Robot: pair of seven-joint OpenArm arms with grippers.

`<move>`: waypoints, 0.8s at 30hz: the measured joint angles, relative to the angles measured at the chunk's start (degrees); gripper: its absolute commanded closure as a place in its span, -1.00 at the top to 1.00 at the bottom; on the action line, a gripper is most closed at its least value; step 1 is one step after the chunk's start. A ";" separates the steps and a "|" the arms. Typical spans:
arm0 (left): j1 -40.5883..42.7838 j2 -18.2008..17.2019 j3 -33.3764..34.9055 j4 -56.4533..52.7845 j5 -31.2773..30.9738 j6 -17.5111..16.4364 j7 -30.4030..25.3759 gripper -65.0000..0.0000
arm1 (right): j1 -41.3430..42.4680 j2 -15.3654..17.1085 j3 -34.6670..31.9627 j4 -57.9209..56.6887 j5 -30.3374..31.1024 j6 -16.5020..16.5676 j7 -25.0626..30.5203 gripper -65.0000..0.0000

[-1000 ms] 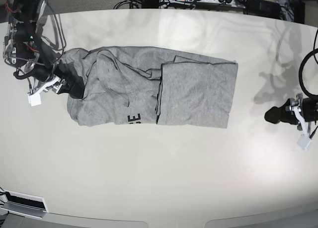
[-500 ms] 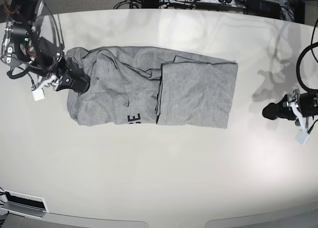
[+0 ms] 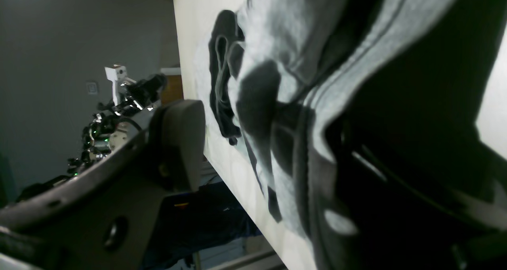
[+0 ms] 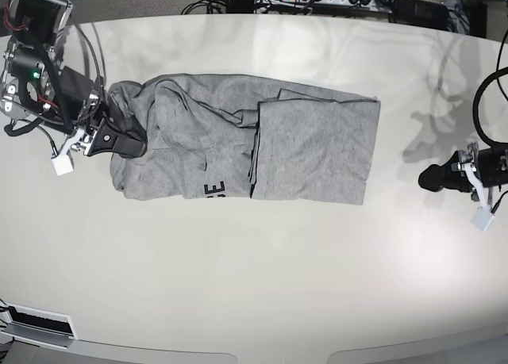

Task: Layout the t-shirt on the table in an organized manner, then fold the t-shirt properly
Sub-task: 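Grasp the end of the grey shirt strip with the right gripper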

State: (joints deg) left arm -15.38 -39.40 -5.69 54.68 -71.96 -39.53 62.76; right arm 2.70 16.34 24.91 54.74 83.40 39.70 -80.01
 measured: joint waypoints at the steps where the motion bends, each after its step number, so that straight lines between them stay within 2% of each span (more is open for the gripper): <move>1: 0.00 0.00 0.00 0.00 -0.02 0.00 -0.02 -1.00 | 0.02 0.00 0.00 0.00 0.00 0.00 0.00 0.29; 3: 0.00 0.00 0.00 0.00 -0.02 0.00 0.00 -1.00 | -0.11 -0.02 0.00 0.00 -0.11 0.00 0.00 0.29; 6: 0.00 0.02 0.00 0.00 -0.13 -0.02 -0.13 -1.00 | -0.17 -0.26 0.00 0.15 -13.05 -0.04 7.85 0.29; 9: 0.00 0.02 0.00 0.00 -0.11 0.00 -0.24 -1.00 | -0.33 -0.22 0.00 0.15 -17.70 -0.04 12.92 0.29; 13: 0.00 0.02 0.00 0.00 -0.02 0.00 -0.24 -1.00 | 0.00 -0.33 0.00 0.15 -18.05 -0.02 13.20 0.27; 16: 0.00 0.02 0.00 0.00 0.00 0.00 -0.24 -1.00 | -0.13 -0.31 0.00 0.15 -18.08 -0.04 13.20 0.15; 24: 0.00 0.02 0.00 0.00 -0.02 0.00 -0.24 -1.00 | -0.09 -1.14 -3.48 0.15 -17.86 -0.02 13.46 0.15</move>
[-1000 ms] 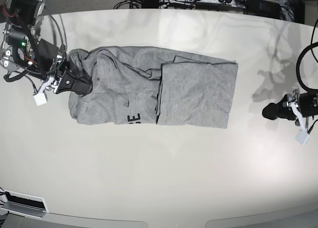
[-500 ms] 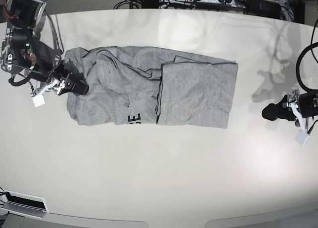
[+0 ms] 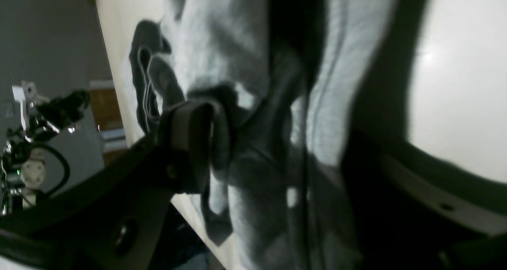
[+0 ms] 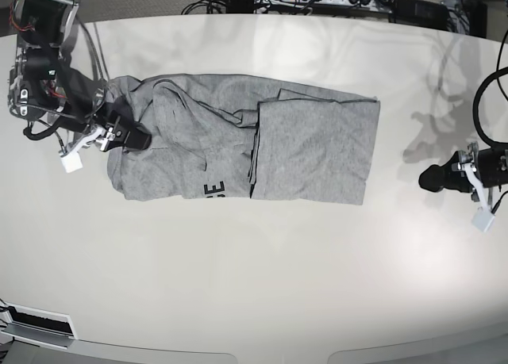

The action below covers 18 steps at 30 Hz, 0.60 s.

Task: Layout the t-shirt on the table in an organized manner, then fold the t-shirt properly
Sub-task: 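Grasp the end of the grey shirt strip with the right gripper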

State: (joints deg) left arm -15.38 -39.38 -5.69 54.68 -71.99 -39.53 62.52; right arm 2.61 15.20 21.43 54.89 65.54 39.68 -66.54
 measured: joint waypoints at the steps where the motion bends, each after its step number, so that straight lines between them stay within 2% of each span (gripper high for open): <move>1: 0.00 -0.02 0.00 0.00 0.02 0.00 -0.02 -1.00 | 0.07 0.00 -0.94 0.00 0.04 0.00 0.17 0.15; 4: 0.00 0.00 0.00 0.00 0.02 0.00 0.00 -1.00 | 0.11 -0.02 -3.39 0.11 0.39 0.02 1.11 0.12; 5: 0.00 0.00 0.00 0.00 0.02 0.00 -0.02 -1.00 | 0.13 -0.11 -3.48 0.11 -0.44 0.02 1.60 0.03; 7: 0.00 -0.02 0.00 0.00 0.00 0.00 -0.02 -1.00 | 0.26 0.00 -3.48 0.26 -1.97 0.00 2.27 -0.31; 10: 0.00 0.00 0.00 0.00 0.02 0.00 -0.02 -1.00 | -0.11 0.04 -3.50 2.78 -2.75 -0.07 1.70 -0.99; 16: 0.02 -0.02 0.00 0.00 0.09 0.00 -0.02 -1.00 | -0.31 0.28 -3.61 15.76 -2.95 -0.02 -4.46 -1.00; 18: 0.00 0.00 0.00 0.00 0.07 0.00 -0.04 -1.00 | -0.98 0.31 -3.61 21.44 -4.81 -0.02 -4.92 -1.00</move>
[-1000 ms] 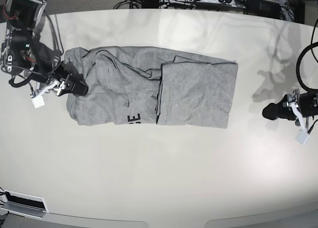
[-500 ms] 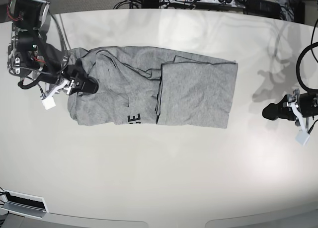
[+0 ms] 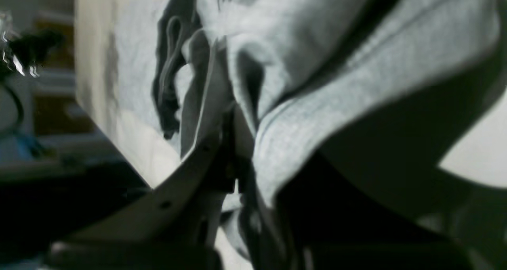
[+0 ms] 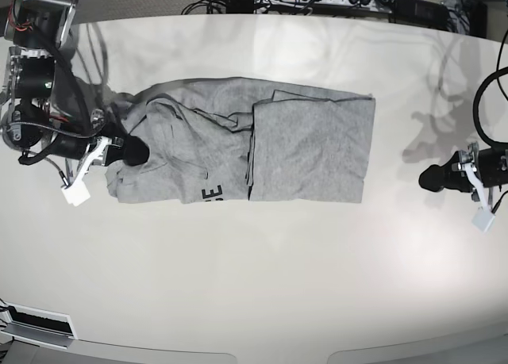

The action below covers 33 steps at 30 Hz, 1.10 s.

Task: Layout the t-shirt on the table in an organized manner, then fold the t-shirt properly
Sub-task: 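Grasp the end of the grey shirt strip with the right gripper, then lift and fold the shirt end over with the right gripper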

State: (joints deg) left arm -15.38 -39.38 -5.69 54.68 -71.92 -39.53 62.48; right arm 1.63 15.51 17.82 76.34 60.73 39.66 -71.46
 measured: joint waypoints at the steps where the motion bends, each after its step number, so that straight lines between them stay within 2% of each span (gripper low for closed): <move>1: 0.00 0.00 0.00 0.00 0.00 0.00 0.00 -1.00 | -0.44 0.00 0.00 2.91 -2.23 0.02 -0.02 -1.00; 5: 0.02 0.00 0.00 0.00 -0.02 -0.02 0.00 -1.00 | -2.51 0.00 0.00 14.19 -11.23 0.04 -0.15 -1.00; 9: 0.00 0.00 0.00 0.00 0.00 0.00 0.00 -1.00 | -4.92 0.00 0.39 24.50 -17.31 0.04 0.66 -1.00; 15: 0.00 0.00 0.00 0.00 -0.02 0.00 0.04 -1.00 | -8.52 0.02 3.82 38.10 -18.51 0.07 1.97 -1.00; 18: 0.00 -0.02 0.00 0.00 -0.04 0.00 -0.11 -1.00 | -10.56 -0.52 3.98 42.56 -12.81 0.02 3.15 -1.00; 21: 0.00 0.00 0.00 0.00 -0.07 -0.02 -0.11 -1.00 | -11.96 -3.87 3.13 43.23 -6.34 0.04 4.81 -1.00; 24: 0.00 0.00 0.00 0.00 -0.09 0.00 -0.13 -1.00 | -12.26 -8.41 -0.22 43.23 -7.41 0.04 4.59 -1.00; 28: 0.00 0.00 0.00 0.00 -0.07 0.00 -0.11 -1.00 | -12.09 -11.85 -7.06 43.23 -7.85 0.04 4.72 -1.00; 33: 0.00 0.00 0.00 0.00 -0.09 0.00 -0.13 -1.00 | -12.09 -13.60 -16.76 42.03 -20.68 0.04 11.74 -1.00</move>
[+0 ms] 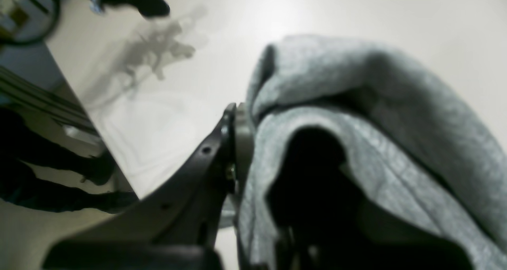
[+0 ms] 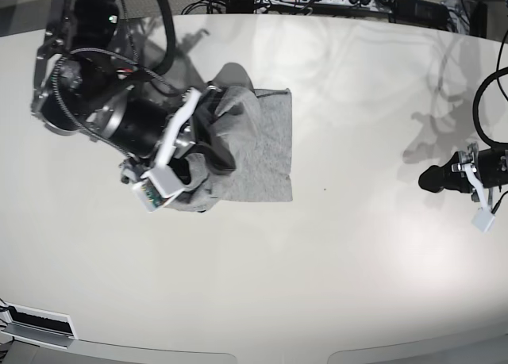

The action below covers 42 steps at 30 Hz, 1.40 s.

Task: Layout the t-shirt on the table in an organized manner, then fold the t-shirt properly
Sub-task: 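Lift and fold the shirt end over with the right gripper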

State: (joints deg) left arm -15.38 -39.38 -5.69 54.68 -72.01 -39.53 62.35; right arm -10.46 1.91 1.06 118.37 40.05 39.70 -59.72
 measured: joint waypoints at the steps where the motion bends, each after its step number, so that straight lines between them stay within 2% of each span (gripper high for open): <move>1: 0.00 -0.02 0.00 0.00 0.00 0.00 0.02 -1.00 | 0.00 0.00 -1.84 -0.94 -2.29 0.00 2.27 -1.00; 3: 0.00 0.00 0.00 0.00 0.02 0.00 0.02 -1.00 | 0.42 0.00 -5.51 -3.21 -5.84 0.00 6.10 -1.00; 4: 0.00 0.02 0.00 0.00 -0.02 0.00 0.02 -1.00 | 1.14 0.00 -7.34 -4.44 -6.82 -0.02 6.49 -0.81; 7: 0.00 -0.02 0.00 0.00 0.02 0.00 0.00 -1.00 | 4.39 0.02 -13.25 -7.21 -7.10 0.00 6.75 0.18; 8: 0.00 0.00 0.00 0.00 -0.04 0.00 -0.02 -1.00 | 5.64 0.02 -15.34 -7.43 -7.08 0.00 6.80 0.41; 9: 0.00 0.00 0.00 0.00 0.00 0.00 0.00 -1.00 | 6.69 0.02 -17.46 -7.43 -7.06 0.00 6.86 0.53; 10: 0.00 0.00 0.00 0.00 0.00 0.00 0.00 -1.00 | 7.80 0.00 -19.28 -7.41 -6.82 0.00 6.58 0.54; 14: 0.00 -0.02 0.00 0.00 0.02 0.02 0.00 -1.00 | 11.65 0.02 -23.69 -7.39 -5.09 0.02 3.96 0.53; 18: 0.00 -0.02 0.00 0.00 -0.02 0.00 0.70 -1.00 | 13.51 0.04 -23.67 -7.39 -5.22 0.02 1.27 0.51; 20: 0.00 -0.02 0.00 0.00 0.02 0.00 1.53 -1.00 | 13.60 0.07 -22.45 -7.39 -5.57 0.00 -0.87 0.38; 24: -0.02 0.00 0.00 0.00 0.00 0.00 1.68 -1.00 | 13.49 0.11 -18.60 -7.39 -5.77 0.00 -2.47 -0.14; 25: -0.02 0.00 0.00 0.00 -0.02 0.00 1.70 -1.00 | 13.49 0.09 -17.27 -7.39 -6.25 0.02 -2.36 -0.38; 27: 0.00 0.00 0.00 0.09 -0.44 0.00 3.19 -1.00 | 13.81 0.09 -14.34 -7.39 -7.37 0.00 -2.49 -0.99; 30: 0.66 -0.02 0.00 2.95 -2.49 0.02 6.84 -1.00 | 13.97 0.33 -10.43 -7.39 -7.52 0.02 -2.25 -1.00; 33: 2.14 0.00 0.07 9.66 -6.19 0.09 9.11 -1.00 | 13.77 2.36 -10.05 -7.61 -7.50 0.02 -2.23 -1.00; 35: 4.04 0.02 0.11 15.30 -6.78 -0.02 9.07 -1.00 | 13.77 3.21 -10.03 -8.94 -7.50 0.07 -0.74 -1.00; 42: 11.52 1.97 0.20 33.70 -4.94 -0.17 9.51 -1.00 | 14.86 4.13 -10.21 -12.63 -8.61 0.07 -0.76 -1.00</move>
State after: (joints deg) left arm -3.86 -37.41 -5.50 88.38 -76.95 -39.70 71.85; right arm 4.40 6.04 -9.15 105.73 31.44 39.77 -60.49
